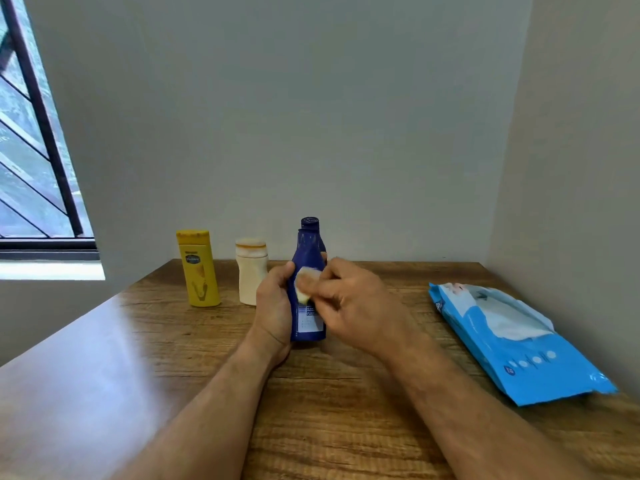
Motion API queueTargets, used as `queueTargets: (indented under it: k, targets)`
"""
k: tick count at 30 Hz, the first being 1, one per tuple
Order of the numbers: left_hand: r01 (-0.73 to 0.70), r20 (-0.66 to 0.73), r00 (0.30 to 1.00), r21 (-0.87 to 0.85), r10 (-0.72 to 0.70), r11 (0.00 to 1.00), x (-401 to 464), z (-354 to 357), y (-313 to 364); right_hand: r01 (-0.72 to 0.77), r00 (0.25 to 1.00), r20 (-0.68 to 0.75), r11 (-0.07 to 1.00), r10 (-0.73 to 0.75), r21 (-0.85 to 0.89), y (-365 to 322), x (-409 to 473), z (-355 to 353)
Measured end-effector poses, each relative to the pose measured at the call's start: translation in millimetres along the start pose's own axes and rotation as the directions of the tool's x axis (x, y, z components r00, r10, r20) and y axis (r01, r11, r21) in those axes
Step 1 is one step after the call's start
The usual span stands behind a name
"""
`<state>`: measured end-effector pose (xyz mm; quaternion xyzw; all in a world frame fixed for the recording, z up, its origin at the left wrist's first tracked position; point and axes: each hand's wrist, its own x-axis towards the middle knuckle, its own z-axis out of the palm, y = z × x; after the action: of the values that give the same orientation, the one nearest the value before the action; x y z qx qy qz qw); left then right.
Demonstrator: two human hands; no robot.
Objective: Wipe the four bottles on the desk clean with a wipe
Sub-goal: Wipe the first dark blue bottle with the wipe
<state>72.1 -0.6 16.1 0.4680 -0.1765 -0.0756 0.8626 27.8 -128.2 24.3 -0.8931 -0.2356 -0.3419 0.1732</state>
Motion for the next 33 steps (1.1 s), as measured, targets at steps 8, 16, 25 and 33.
queueTargets:
  k: [8, 16, 25, 33]
  targets:
    - [0.029, -0.017, 0.999, 0.044, -0.028, 0.999, 7.2, 4.4, -5.8, -0.066, 0.985, -0.159, 0.998, 0.065, -0.004, 2.9, 1.7, 4.9]
    - [0.008, -0.001, 1.000, 0.104, -0.008, 0.995, 5.4, -4.8, -6.8, -0.075, 0.997, 0.001, 0.994, 0.075, 0.076, 0.5, 2.2, 1.7]
    - [0.008, -0.042, 0.999, 0.061, -0.005, 0.998, 6.7, -4.3, -7.0, -0.077, 0.994, -0.070, 0.995, 0.081, 0.063, 1.7, 2.6, 0.3]
    - [0.002, -0.097, 0.995, 0.067, 0.004, 0.998, 8.7, -3.4, -5.8, -0.181, 0.980, -0.066, 0.977, 0.189, 0.113, 5.7, 3.0, -3.0]
